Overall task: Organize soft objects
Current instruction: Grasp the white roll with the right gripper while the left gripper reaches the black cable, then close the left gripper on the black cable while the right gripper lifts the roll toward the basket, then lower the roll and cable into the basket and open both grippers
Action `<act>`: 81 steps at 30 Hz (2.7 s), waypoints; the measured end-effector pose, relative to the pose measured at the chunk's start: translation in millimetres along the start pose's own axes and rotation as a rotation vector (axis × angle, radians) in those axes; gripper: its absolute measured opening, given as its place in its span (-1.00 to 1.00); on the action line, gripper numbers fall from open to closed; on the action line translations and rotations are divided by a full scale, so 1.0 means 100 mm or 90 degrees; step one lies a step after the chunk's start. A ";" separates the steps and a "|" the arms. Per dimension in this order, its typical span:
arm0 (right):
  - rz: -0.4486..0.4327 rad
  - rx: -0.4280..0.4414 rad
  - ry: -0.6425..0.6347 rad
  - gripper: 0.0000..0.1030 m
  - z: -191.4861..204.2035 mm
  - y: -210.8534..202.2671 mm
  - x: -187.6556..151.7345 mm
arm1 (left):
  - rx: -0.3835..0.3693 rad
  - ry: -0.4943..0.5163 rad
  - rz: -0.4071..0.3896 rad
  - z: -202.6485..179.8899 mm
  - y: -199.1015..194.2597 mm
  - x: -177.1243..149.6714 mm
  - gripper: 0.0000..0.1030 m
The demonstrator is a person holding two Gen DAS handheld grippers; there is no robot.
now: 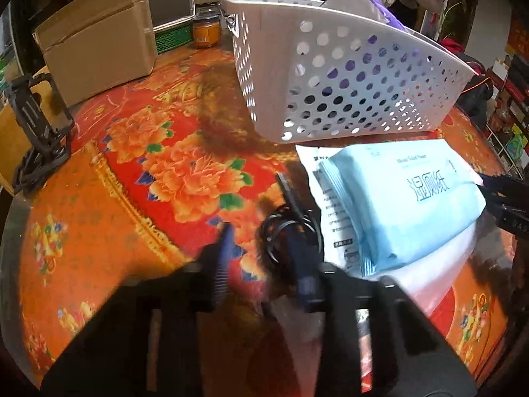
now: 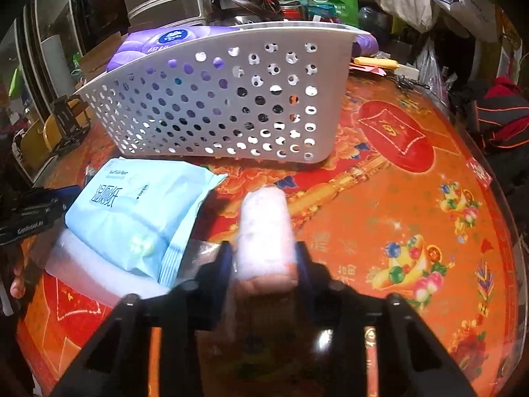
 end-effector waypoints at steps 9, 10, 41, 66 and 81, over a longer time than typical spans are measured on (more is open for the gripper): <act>-0.050 0.030 0.037 -0.42 -0.08 -0.17 0.02 | -0.043 -0.016 -0.017 0.01 -0.07 0.02 -0.81; -0.051 0.032 0.037 -0.42 -0.08 -0.17 0.03 | -0.046 -0.017 -0.020 0.01 -0.07 0.02 -0.81; -0.192 0.035 0.002 -0.42 0.13 -0.94 0.50 | -0.045 -0.093 -0.154 0.30 -0.86 0.38 -0.81; -0.079 -0.061 0.018 -0.42 -0.33 -0.07 1.95 | 0.005 -0.061 -0.068 -0.15 -0.19 2.44 -0.81; -0.116 -0.078 -0.023 0.50 -0.22 -0.09 1.96 | 0.013 -0.045 -0.093 -0.24 -0.03 2.33 0.53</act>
Point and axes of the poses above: each gripper's, at about its wrist camera, not at the fingertips, and y roughly the way its jaws point, z to its left, x to its top, the point moved 7 cm from there along y, roughly the way its jaws point, and after that the axes turned 12 degrees about x, right-handed, at the moved point
